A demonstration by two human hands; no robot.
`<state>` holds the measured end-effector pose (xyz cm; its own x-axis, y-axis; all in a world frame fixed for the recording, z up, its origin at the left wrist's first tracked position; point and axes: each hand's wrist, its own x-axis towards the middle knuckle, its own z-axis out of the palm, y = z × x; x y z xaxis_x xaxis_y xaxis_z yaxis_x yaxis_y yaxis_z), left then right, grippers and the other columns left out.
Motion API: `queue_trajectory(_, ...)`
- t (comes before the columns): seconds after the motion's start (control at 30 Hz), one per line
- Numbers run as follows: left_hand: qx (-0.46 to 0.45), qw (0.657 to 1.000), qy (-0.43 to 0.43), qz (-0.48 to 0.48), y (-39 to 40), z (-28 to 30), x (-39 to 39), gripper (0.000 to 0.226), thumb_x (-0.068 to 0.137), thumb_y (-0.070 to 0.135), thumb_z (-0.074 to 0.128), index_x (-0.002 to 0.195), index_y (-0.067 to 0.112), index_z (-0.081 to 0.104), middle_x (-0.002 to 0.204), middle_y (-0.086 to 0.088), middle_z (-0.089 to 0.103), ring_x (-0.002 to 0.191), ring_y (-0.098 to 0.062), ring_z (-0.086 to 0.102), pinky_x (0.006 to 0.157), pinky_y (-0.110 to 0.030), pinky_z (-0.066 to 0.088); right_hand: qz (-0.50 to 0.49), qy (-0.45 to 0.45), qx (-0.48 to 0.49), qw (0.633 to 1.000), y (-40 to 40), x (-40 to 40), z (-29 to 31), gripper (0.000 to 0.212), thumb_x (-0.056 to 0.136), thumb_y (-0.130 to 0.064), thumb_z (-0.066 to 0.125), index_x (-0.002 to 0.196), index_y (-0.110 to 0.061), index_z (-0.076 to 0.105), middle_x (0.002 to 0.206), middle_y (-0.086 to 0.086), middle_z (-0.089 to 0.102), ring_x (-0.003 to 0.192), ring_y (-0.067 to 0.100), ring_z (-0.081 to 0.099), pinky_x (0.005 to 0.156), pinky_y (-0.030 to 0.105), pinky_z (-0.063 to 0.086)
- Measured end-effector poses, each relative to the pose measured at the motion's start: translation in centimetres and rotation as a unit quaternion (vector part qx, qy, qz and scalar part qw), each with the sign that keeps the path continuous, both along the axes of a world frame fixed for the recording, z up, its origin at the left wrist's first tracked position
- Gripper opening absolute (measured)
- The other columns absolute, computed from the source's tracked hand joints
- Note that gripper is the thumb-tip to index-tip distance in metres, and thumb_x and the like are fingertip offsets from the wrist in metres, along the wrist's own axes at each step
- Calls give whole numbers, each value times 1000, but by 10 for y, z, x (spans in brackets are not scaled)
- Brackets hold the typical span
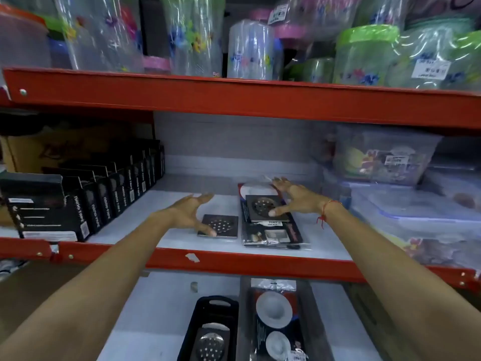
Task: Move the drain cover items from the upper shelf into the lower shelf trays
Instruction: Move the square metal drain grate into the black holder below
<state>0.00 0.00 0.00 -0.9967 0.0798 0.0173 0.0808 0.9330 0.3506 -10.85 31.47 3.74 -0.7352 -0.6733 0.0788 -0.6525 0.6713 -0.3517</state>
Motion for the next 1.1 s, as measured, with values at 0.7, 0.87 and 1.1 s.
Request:
queue_trajectory(0.7, 141, 983, -112, -22, -46, -14, -20, 130, 37, 50, 92, 147, 21, 29, 130, 11, 54, 124, -4, 45, 104, -19, 32, -73, -43, -4, 996, -45, 25, 20, 72, 54, -43, 84, 120, -30, 59, 113, -13, 68, 109, 10, 61, 97, 25, 43)
queue_trajectory(0.87, 187, 976, -107, -27, -63, -15, -16, 139, 37, 43, 94, 152, 20, 18, 126, 10, 54, 125, -8, 45, 106, -22, 33, -40, -37, 6, 999, -113, 44, 18, 67, 53, -49, 85, 110, -28, 58, 120, -15, 60, 111, 8, 53, 93, 23, 38)
queue_trajectory(1.1, 226, 968, -96, -43, -77, -25, -13, 146, 36, 42, 95, 153, 25, 9, 138, 5, 51, 129, -5, 43, 105, -19, 31, -63, 18, 167, 984, -136, 39, -31, 102, 45, -53, 87, 116, 12, 55, 146, 27, 39, 128, 36, 48, 106, 42, 43)
